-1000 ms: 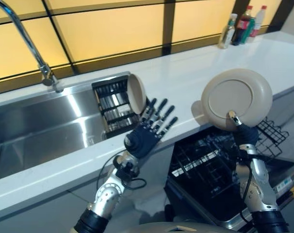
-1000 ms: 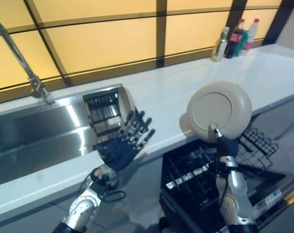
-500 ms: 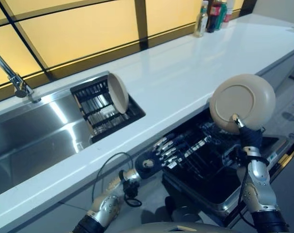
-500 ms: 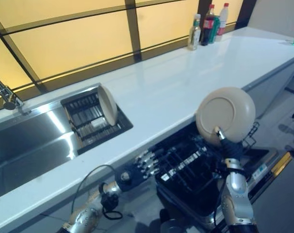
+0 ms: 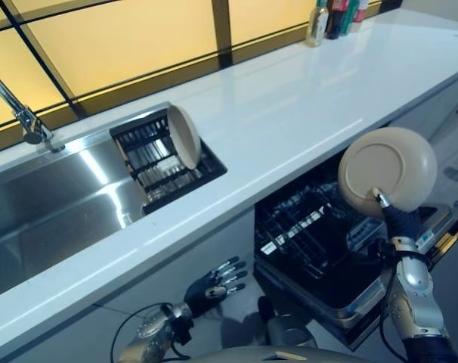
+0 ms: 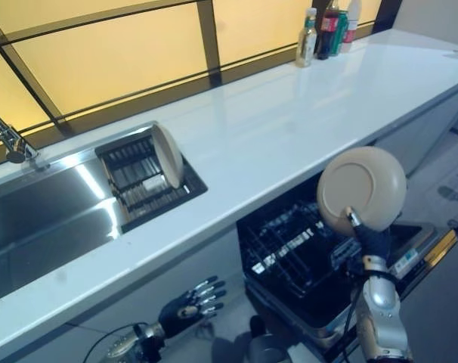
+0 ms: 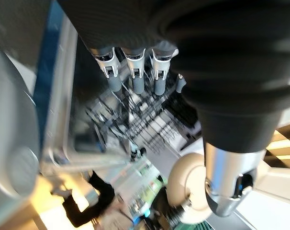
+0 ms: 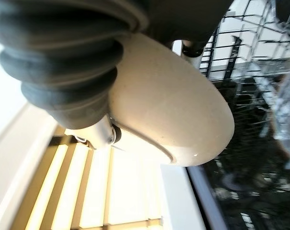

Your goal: Pick up plates and place into dishwasher.

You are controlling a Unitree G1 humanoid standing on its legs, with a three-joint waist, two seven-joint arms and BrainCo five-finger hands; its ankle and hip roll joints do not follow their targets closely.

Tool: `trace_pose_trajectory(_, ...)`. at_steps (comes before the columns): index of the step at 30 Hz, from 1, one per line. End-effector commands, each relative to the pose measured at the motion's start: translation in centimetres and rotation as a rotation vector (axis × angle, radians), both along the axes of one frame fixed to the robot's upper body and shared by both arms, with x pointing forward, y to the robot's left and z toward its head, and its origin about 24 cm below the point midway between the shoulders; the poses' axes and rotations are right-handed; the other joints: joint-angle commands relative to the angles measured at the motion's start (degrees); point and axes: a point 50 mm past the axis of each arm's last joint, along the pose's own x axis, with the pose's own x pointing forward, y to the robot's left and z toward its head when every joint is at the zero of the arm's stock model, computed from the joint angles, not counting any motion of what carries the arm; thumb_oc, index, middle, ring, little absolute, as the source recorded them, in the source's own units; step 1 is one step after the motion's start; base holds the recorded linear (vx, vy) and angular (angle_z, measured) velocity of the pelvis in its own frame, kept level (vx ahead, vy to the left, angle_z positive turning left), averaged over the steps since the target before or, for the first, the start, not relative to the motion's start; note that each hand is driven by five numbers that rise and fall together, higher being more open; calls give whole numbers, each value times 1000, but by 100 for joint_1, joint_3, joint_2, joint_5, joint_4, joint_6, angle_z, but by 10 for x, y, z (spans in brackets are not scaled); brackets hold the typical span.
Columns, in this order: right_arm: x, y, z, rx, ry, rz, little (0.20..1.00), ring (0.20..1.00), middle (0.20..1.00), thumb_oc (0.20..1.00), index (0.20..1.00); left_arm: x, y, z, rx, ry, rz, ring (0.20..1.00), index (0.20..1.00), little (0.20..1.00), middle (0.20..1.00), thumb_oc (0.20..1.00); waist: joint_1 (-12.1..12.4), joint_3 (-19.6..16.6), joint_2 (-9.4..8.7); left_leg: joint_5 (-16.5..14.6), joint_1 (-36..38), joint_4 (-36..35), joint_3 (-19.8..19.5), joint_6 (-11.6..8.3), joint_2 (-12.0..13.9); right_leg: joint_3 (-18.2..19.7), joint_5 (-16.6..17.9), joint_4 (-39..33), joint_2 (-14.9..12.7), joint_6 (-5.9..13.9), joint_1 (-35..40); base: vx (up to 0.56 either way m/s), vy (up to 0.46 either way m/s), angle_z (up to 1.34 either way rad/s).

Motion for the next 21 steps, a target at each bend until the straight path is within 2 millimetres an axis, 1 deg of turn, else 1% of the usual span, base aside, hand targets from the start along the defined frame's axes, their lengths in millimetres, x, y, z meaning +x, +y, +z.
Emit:
trace_pose_trajectory(1,6,-17,19,-111,-42,40,200,200,200,200,200,-7,20,3,76,-68,-20,1000,1000,1000,1000,1000,145,15,-208,-902,-754,1414,-88,552,62,113,-259,1058,-513,761,-294,37,-53,3)
trace_pose_trajectory(2,4,-19,16,-118,-22,48,200,200,200,200,200,-9,22,2,87,-62,-21,1000,1000,1000,1000,1000,151,15,-221,-903,-762,1422,-104,553,67,105,-264,1066,-508,758,-293,37,-60,4)
trace_pose_trajectory(6,-6,-27,-5,-179,127,122,200,200,200,200,200,-13,35,-6,141,-19,-7,1000,1000,1000,1000,1000,196,44,-319,-917,-834,1525,-161,545,116,25,-270,1130,-500,762,-330,18,-68,7)
trace_pose_trajectory(11,-16,-38,-26,-229,247,117,200,200,200,200,200,-14,44,-5,170,-23,-7,1000,1000,1000,1000,1000,270,97,-397,-936,-866,1608,-173,522,183,-92,-226,1161,-515,779,-355,4,-63,14)
trace_pose_trajectory(15,-19,-40,-34,-231,278,181,200,200,200,200,200,-14,49,-1,158,-34,-15,1000,1000,1000,1000,1000,346,153,-414,-960,-888,1669,-224,502,212,-170,-166,1186,-548,784,-368,6,-44,5)
trace_pose_trajectory(17,-21,-43,-40,-249,321,201,200,200,200,200,200,-14,51,-1,148,-25,-21,1000,1000,1000,1000,1000,401,173,-426,-991,-903,1740,-264,494,225,-211,-155,1219,-569,786,-381,33,-49,22)
trace_pose_trajectory(21,-20,-50,-47,-266,370,210,200,200,200,200,200,-14,54,0,158,-18,-51,1000,1000,1000,1000,1000,519,201,-449,-992,-894,1765,-320,465,256,-310,-108,1206,-610,798,-348,31,-60,13)
